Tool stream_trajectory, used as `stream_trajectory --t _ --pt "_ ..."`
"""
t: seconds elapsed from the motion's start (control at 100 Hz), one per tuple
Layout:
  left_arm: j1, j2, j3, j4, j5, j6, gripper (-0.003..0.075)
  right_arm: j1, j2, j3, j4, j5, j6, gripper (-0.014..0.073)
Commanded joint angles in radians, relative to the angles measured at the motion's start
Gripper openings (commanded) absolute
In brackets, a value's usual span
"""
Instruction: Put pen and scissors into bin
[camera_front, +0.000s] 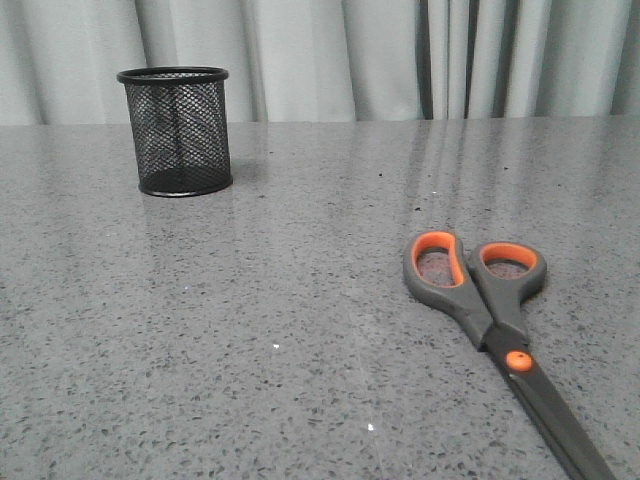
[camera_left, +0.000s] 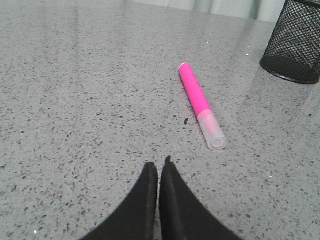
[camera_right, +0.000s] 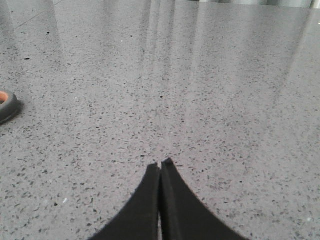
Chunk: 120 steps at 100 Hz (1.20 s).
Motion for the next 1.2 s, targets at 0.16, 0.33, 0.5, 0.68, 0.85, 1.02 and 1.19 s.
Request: stream_trajectory --t 0.16,0.33,0.5,0.68,0.85,1.02,1.19 --pt "0.001 -0.034 0.043 -0.013 -0.036 -0.009 -0.0019 -0.005 -0.020 0.014 -0.002 -0.041 -0.007 -0.0070" --pt "0.001 -0.034 0.043 -0.013 -0.036 -0.009 -0.0019 -0.005 -0.020 0.014 -0.002 -0.041 -0.007 -0.0069" --pt "0.001 -0.034 0.043 -0.013 -0.036 -0.009 -0.0019 -0.005 -0.020 0.014 -0.002 -0.041 -0.007 -0.0069" --pt "0.001 -0.034 0.043 -0.013 -0.036 -0.009 -0.0019 -0.005 -0.020 0.014 -0.032 -0.057 -0.007 -0.0070" --pt "0.001 -0.034 0.043 -0.013 -0.036 -0.009 -0.0019 -0.005 -0.020 0.014 -0.060 -0.271 -0.007 -0.0070" --pt "0.001 -0.034 0.043 0.039 -0.065 -0.007 -0.0019 -0.005 -0.020 0.014 0.150 -0.527 -0.007 -0.0069" --pt "-0.001 -0.034 0.043 -0.125 -0.278 -0.007 -0.0019 -0.005 -0.020 0.014 0.362 -0.574 0.015 -0.0069"
